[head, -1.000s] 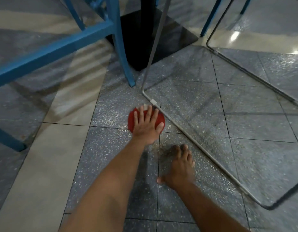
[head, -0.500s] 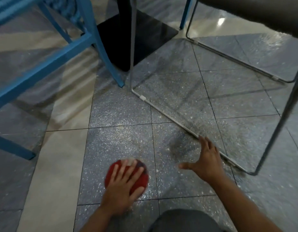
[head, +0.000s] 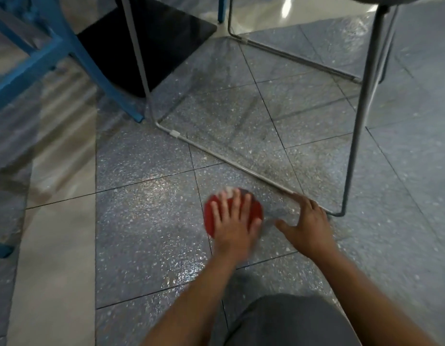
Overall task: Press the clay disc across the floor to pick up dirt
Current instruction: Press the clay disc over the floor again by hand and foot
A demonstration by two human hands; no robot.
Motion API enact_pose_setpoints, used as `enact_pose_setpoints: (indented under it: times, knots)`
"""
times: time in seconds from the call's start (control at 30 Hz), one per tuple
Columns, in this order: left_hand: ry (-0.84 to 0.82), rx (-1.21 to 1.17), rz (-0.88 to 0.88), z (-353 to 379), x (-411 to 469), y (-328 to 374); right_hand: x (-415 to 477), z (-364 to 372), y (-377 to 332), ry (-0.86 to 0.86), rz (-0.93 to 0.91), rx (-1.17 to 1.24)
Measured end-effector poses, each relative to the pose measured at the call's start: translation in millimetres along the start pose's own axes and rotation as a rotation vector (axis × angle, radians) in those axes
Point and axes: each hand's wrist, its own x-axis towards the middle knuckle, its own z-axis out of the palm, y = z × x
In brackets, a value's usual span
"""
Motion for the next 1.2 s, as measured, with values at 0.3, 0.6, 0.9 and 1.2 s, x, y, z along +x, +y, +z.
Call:
enact_pose_setpoints:
  times: [0.3,0.6,0.9,1.2]
  knots:
    - [-0.044,0.205,0.315,50.1,-176.5,-105.5,-7.5,-6.2,5.9,-0.039,0.022,0.014]
    - [0.044,-0.050,-0.542,-42.6,-12.7,-139.4,-25.9,0.9,-1.7,-0.109,-0.081,0.037]
    - [-0.082,0.054,0.113,8.3,14.1,52.6,-44.5,2.8,23.9,0.026,-0.030,0.074]
    - [-0.114,0.166,0.383,51.9,-178.4,-54.5,-36.0,9.9,5.3,-0.058,-0.111,0.016]
